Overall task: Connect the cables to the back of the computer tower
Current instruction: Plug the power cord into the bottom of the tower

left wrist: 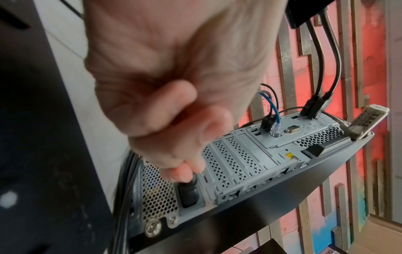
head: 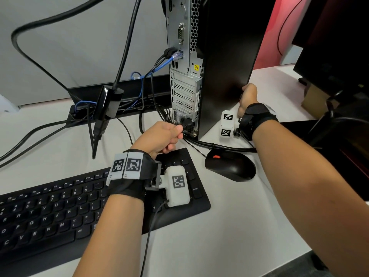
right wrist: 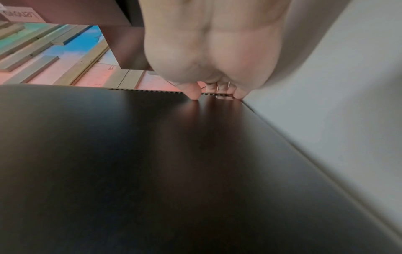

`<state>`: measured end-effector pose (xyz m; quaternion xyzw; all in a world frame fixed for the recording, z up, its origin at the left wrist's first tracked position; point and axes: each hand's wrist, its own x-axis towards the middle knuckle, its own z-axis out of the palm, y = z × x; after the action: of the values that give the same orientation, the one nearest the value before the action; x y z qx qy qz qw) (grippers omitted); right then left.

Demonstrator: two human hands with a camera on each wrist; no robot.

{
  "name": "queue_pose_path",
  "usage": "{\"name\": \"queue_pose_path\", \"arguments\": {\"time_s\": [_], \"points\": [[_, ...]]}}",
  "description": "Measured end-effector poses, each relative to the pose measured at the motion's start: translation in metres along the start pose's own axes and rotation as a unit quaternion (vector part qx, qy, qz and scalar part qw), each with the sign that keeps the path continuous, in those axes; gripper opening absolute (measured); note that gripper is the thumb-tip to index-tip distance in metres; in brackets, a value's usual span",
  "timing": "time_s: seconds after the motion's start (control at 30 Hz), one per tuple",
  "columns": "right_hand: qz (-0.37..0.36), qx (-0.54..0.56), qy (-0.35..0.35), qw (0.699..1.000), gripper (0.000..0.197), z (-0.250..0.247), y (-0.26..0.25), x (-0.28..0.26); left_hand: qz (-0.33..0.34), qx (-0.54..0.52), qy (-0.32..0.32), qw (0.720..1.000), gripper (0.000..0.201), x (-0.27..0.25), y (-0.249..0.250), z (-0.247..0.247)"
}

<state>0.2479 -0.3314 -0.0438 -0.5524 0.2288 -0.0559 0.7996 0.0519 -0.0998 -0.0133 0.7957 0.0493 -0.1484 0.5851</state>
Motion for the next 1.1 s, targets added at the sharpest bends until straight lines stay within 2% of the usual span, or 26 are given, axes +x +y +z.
{"name": "queue_pose_path", "arguments": {"time_s": [0.13,0.3,0.47,0.57,0.67,0.87,1.1], "points": [[0.0,0.036,-0.001,0.999,0.024,-0.002,0.003,0.001,0.001,0.002,0.005,1.0,0.036,0.0,0.0,-0.001],[0.001,0.02,0.003,1.0,0.028,-0.002,0.008,0.014,0.006,0.023,-0.003,1.0,0.034,0.003,-0.003,-0.003],[-0.044,0.046,-0.008,0.998,0.027,-0.009,0.013,0.022,0.003,0.016,-0.033,0.999,0.036,0.0,-0.005,-0.008],[-0.063,0.074,-0.031,0.995,0.025,-0.012,0.016,0.02,-0.018,0.026,-0.025,0.999,0.045,-0.003,-0.006,-0.016],[-0.084,0.1,-0.049,0.99,0.027,-0.014,0.019,0.02,-0.028,0.076,-0.009,0.997,0.054,-0.004,-0.012,-0.031],[-0.108,0.094,-0.053,0.988,0.033,-0.015,0.021,0.025,0.002,0.196,-0.059,0.979,0.044,0.0,-0.023,-0.038],[-0.106,0.059,-0.041,0.992,0.034,-0.014,0.021,0.03,0.035,0.112,-0.067,0.991,0.043,0.003,-0.024,-0.035]]}}
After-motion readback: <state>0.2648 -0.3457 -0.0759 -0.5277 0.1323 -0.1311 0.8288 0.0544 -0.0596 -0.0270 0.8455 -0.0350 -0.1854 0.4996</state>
